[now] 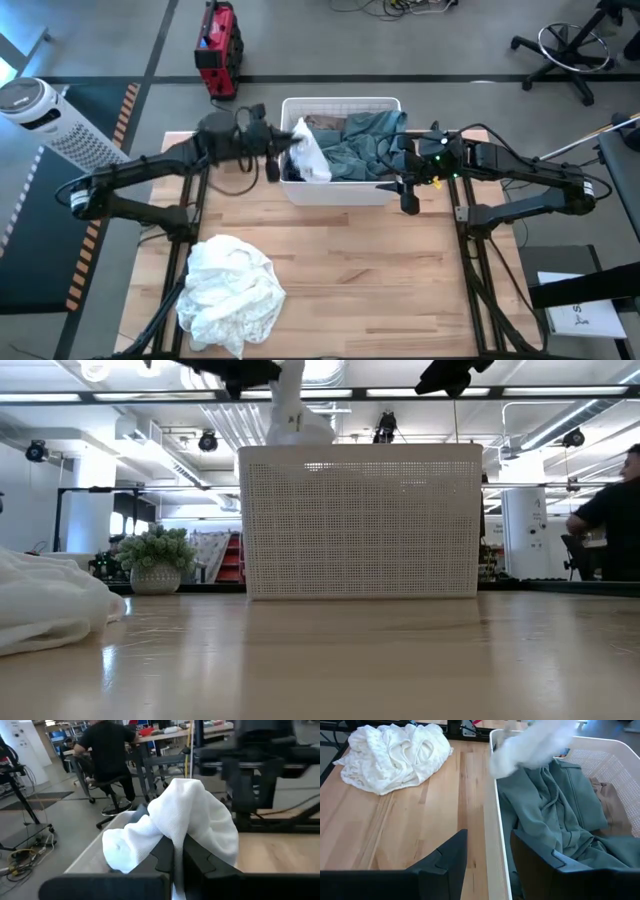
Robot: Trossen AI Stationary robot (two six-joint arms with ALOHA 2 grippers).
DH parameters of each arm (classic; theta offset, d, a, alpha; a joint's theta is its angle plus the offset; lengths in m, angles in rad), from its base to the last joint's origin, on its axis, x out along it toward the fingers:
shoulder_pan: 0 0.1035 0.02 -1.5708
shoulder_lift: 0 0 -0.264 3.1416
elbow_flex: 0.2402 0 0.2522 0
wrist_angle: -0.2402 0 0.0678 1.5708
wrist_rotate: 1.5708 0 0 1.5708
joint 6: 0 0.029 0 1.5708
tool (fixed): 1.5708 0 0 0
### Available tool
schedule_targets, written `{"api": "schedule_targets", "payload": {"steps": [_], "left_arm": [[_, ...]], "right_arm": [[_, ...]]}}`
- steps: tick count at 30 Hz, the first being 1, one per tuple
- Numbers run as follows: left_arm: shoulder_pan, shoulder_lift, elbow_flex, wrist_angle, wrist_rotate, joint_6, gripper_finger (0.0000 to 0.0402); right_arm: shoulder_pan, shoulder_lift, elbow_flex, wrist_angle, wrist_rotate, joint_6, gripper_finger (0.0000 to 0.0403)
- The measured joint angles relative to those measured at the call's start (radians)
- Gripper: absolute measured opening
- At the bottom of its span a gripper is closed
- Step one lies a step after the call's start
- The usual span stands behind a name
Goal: Sort clothes
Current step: Put the white pair of socks into the white bin
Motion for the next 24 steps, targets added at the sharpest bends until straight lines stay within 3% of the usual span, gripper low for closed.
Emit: {"api": "schedule_targets", "payload": {"steps": [5,13,24], "left_arm": [[0.139,0.069,0.0,0.048,0.109,-0.023,0.0001],[0.178,0.159,0.0,0.046,0.109,-0.032,0.0025],[0.163,0.103,0.0,-0.007,0.101,0.032,0.0186]], "right_arm": [[0.0,0.0,0.0,0.002,0.005,0.0,0.0125],[0.0,0.001,0.0,0.004,0.007,0.008,0.011],[0.0,0.004,-0.004,0.004,0.007,0.011,0.0119]]}}
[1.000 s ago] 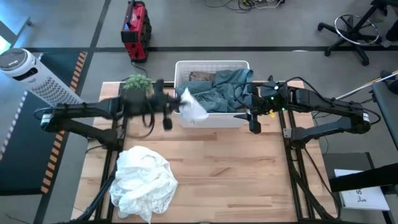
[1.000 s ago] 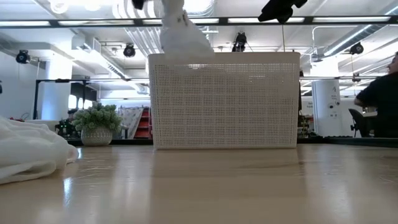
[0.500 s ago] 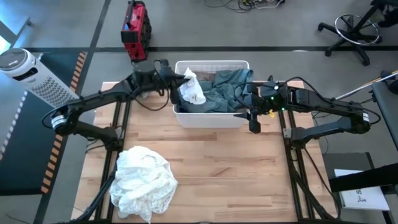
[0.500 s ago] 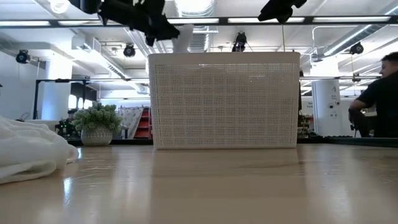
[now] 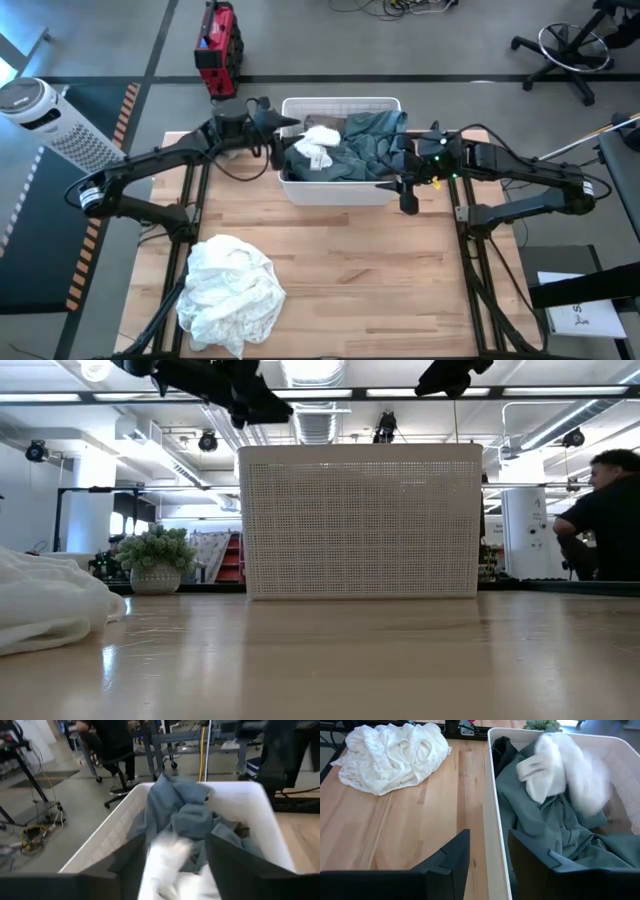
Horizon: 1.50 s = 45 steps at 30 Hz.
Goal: Sort clothes
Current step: Put the white pair of socks into the white bin, then put the white cloth into the white bin
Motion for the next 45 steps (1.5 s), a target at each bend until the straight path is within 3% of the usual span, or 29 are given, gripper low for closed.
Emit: {"api": "schedule_targets", "payload": {"steps": [5,11,15,21,27,33,41,45], "left_arm": [[-0.027,-0.083,0.012,-0.151,0.0,0.039,0.0248],[-0.117,-0.181,0.051,-0.485,-0.001,0.044,0.0262],[-0.252,-0.239,0.052,-0.657,-0.03,0.029,0.0251],[-0.518,-0.262,0.019,-0.827,-0.172,-0.159,0.0244],[-0.796,-0.196,-0.02,-0.893,-0.308,-0.373,0.0253],[-1.007,-0.094,-0.089,-0.899,-0.315,-0.618,0.0254],[-1.226,0.043,-0.161,-0.894,-0.314,-0.897,0.0234],[-1.276,0.116,-0.169,-0.894,-0.312,-0.969,0.0233]], "right_arm": [[0.0,0.004,-0.011,0.002,0.0,0.018,0.0134],[0.001,0.004,-0.041,0.0,-0.001,0.051,0.0145],[0.01,0.004,-0.071,0.019,-0.002,0.067,0.0146],[0.039,0.004,-0.089,0.054,-0.008,0.072,0.014],[0.085,0.004,-0.089,0.079,-0.009,0.081,0.0151],[0.13,0.004,-0.089,0.088,-0.008,0.097,0.0163],[0.189,0.004,-0.089,0.099,-0.001,0.103,0.0163],[0.201,0.004,-0.088,0.108,0.0,0.114,0.0167]]}}
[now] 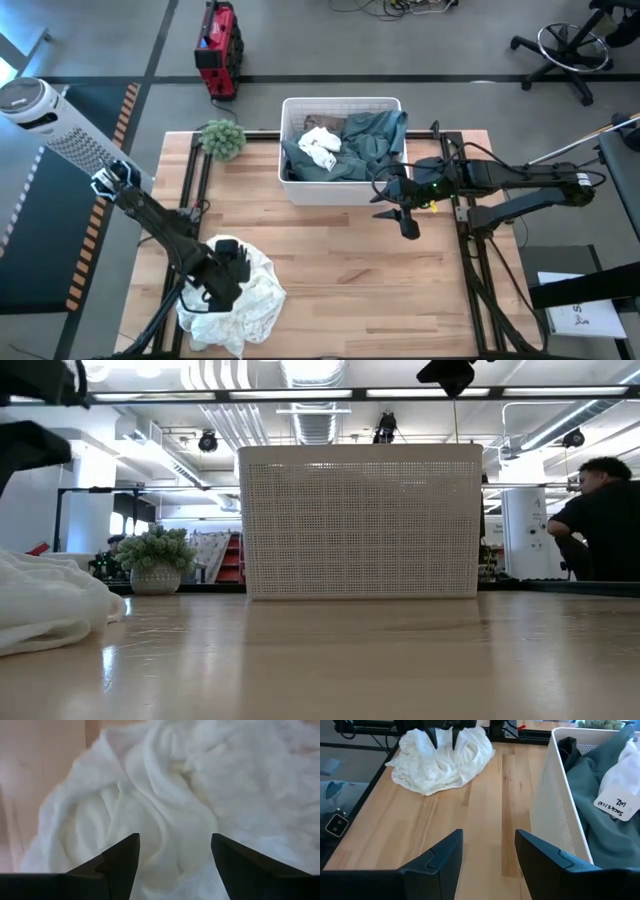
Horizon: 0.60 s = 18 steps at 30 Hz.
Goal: Sort clothes
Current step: Put the white cloth into the white bin
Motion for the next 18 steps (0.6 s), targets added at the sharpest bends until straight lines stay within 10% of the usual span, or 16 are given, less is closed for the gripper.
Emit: {"api": "schedule_targets", "payload": {"steps": [18], "left_arm": [[-0.004,0.285,-0.035,0.063,0.071,-0.061,0.0272]], "right_arm": [[0.015,0.0,0.0,0.005,0.001,0.009,0.0164]]}}
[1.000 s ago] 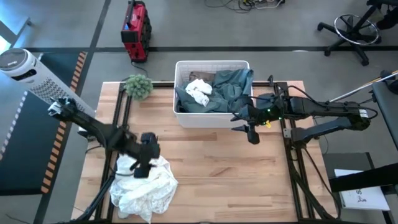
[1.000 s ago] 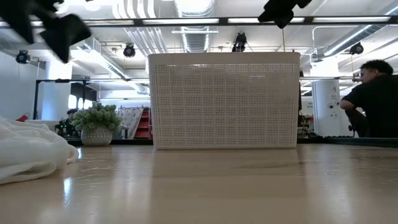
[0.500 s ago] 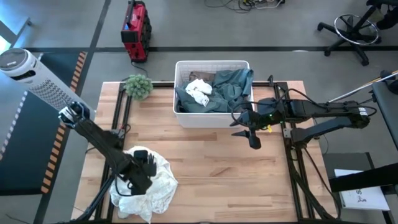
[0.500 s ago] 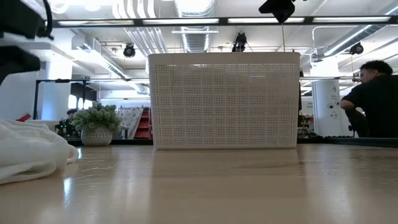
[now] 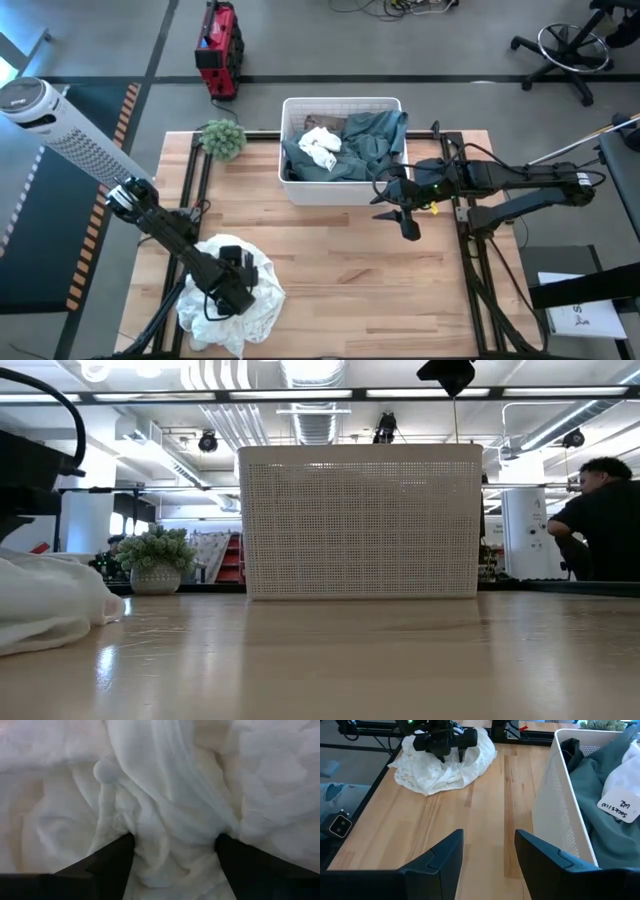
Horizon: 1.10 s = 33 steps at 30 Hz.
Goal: Sort clothes
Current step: Put the white cloth into the white bin
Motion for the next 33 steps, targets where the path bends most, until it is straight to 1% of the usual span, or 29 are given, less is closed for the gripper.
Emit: {"api": "schedule_targets", "payload": {"steps": [2,5,10,13,14,19,25,31,33], "left_arm": [[0.008,0.002,0.004,0.0,-0.004,0.008,0.0254],[0.032,-0.003,0.014,0.0,-0.041,0.015,0.0209],[0.1,-0.007,0.036,0.038,-0.19,0.109,0.0097],[0.15,-0.007,0.044,0.109,-0.232,0.211,0.0026],[0.17,-0.007,0.046,0.138,-0.244,0.24,0.0015],[0.269,-0.007,0.052,0.266,-0.321,0.387,0.0011],[0.374,-0.014,0.101,0.393,-0.329,0.576,0.0002],[0.425,-0.051,0.161,0.464,-0.335,0.699,0.0001],[0.427,-0.077,0.172,0.464,-0.363,0.715,0.0001]], "right_arm": [[0.004,0.0,0.0,0.0,0.0,-0.001,0.0161],[0.014,0.0,0.0,0.0,-0.001,0.0,0.0158],[0.033,0.0,0.0,0.0,0.0,0.0,0.0162],[0.037,0.0,0.0,0.0,0.0,0.0,0.0164],[0.037,0.0,0.0,0.0,0.0,0.001,0.0164],[0.037,0.0,0.0,-0.001,0.0,0.004,0.0155],[0.04,0.0,0.0,-0.009,0.001,0.005,0.0149],[0.064,0.0,0.0,-0.011,0.002,0.011,0.0153],[0.075,0.0,0.0,-0.012,0.008,0.019,0.0152]]}}
